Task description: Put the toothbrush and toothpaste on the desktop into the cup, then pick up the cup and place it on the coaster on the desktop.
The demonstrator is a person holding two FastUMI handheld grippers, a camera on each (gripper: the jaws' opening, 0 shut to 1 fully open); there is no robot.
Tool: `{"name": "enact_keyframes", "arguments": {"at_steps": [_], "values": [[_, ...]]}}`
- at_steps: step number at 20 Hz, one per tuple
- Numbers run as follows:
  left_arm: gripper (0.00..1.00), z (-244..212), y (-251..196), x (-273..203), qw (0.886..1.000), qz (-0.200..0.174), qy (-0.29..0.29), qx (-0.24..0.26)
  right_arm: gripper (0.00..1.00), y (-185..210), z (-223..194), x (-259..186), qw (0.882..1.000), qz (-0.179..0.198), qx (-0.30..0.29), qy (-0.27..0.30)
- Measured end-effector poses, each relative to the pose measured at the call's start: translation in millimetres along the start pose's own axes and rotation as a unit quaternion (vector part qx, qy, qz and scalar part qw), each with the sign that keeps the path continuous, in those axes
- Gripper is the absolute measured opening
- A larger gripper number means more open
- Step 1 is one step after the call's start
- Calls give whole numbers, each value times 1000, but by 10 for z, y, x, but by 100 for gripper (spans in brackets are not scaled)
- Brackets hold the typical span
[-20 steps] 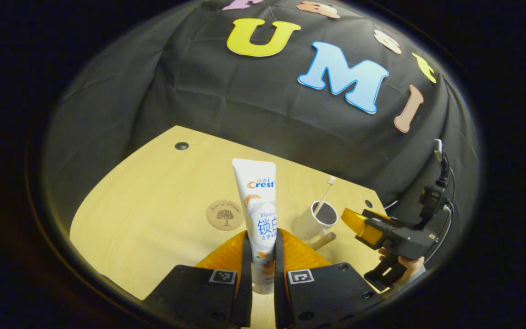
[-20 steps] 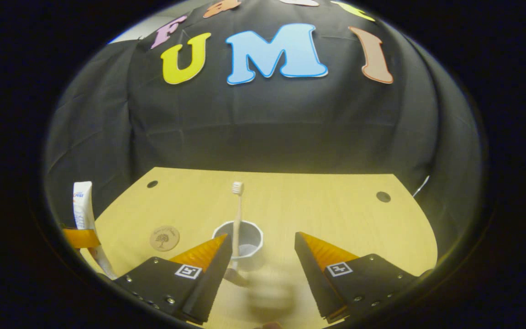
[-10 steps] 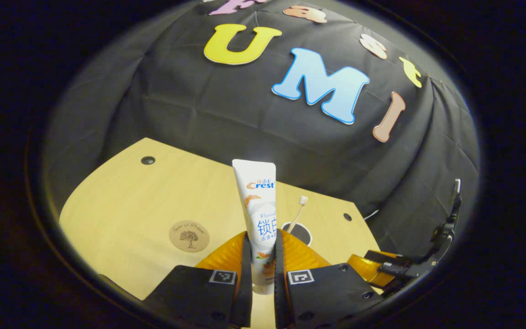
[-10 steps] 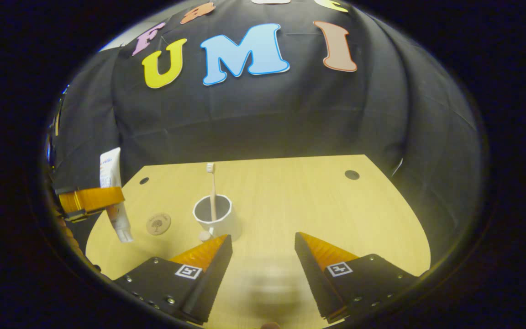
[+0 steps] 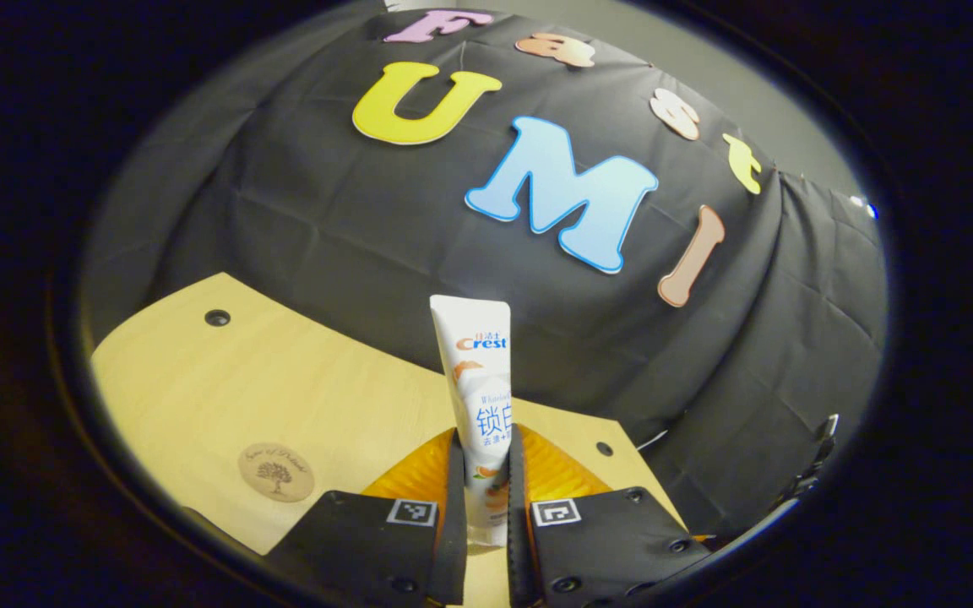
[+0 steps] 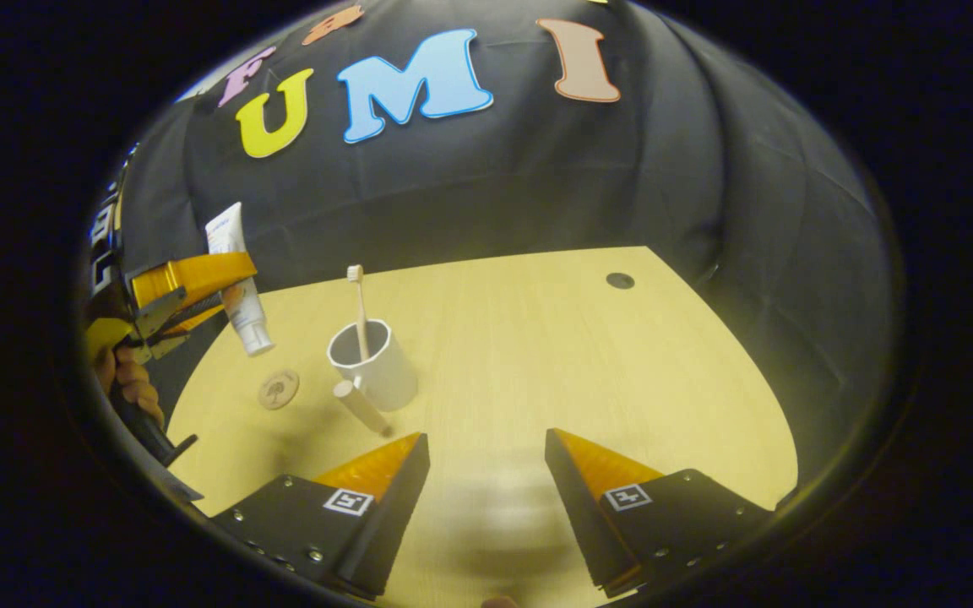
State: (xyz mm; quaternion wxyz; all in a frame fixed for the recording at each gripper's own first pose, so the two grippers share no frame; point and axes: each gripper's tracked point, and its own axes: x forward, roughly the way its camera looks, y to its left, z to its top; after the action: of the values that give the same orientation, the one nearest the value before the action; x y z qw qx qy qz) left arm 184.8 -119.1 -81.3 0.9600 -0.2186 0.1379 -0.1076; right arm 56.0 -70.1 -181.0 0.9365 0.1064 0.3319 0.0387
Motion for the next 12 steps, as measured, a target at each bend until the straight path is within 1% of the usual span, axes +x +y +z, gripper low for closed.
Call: {"name": "enact_keyframes", "arguments": {"at_steps": [1,2,6,12], "values": [[29,-3,-59,67,1000,-4,-6,-1,84,-18,-31,-19,1000,1,2,3],[27,-15,-85,135,1000,-5,-12,3,83,-43,-46,-37,1000,1,3,6],[27,-158,-191,434,1000,-7,-20,17,84,-170,-106,-132,1000,-4,-8,14],[27,-440,-73,727,999,13,-10,30,84,-370,-253,-157,999,-10,11,37]]}}
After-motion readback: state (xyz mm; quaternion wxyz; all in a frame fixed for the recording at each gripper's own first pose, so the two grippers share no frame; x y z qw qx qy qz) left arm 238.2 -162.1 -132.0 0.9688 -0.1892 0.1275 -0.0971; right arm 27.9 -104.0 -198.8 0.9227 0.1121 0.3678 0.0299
